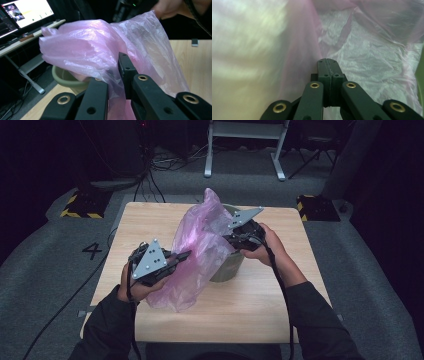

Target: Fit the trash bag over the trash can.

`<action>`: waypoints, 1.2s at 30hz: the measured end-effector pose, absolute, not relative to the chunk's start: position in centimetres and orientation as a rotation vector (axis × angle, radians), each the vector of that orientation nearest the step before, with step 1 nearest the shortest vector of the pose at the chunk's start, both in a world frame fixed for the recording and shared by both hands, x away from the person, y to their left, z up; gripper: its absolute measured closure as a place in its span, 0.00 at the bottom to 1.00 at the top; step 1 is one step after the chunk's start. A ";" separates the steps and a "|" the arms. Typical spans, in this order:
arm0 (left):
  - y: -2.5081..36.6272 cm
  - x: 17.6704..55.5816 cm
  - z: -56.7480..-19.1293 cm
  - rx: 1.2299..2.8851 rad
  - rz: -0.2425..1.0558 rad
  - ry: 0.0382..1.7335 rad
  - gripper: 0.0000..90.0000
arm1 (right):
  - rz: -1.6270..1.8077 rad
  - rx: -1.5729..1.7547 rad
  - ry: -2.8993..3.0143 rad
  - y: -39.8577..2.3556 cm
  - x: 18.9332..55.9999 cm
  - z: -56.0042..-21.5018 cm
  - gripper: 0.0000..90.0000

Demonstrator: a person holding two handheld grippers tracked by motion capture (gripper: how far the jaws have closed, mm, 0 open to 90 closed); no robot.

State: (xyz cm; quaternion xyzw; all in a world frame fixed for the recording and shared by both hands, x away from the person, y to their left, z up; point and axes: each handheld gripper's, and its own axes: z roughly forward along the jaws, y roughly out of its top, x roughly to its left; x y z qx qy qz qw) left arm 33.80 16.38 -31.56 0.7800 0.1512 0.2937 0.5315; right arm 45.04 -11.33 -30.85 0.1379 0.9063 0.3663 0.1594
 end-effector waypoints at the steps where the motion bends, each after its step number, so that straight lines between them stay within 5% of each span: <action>1: 16.3 34.0 -31.4 1.858 0.696 0.359 0.95 | 1.048 0.387 2.600 -11.5 45.0 -30.9 1.00; 6: 15.5 35.6 -30.8 1.876 0.679 0.373 0.95 | 1.086 0.393 2.601 -12.2 44.8 -31.0 0.99; 11: 14.7 37.5 -30.8 1.903 0.652 0.402 0.97 | 1.164 0.471 2.509 -13.7 45.0 -30.7 0.76; 17: 13.9 39.4 -31.1 1.942 0.605 0.440 0.98 | 1.266 0.528 2.423 -15.2 45.2 -29.8 0.62; 29: 12.3 41.2 -31.9 2.024 0.563 0.451 0.99 | 1.347 0.519 2.293 -13.6 45.0 -28.5 0.47; 36: 12.1 41.3 -32.2 2.030 0.560 0.446 0.98 | 1.259 0.519 2.345 -11.8 46.3 -29.3 0.53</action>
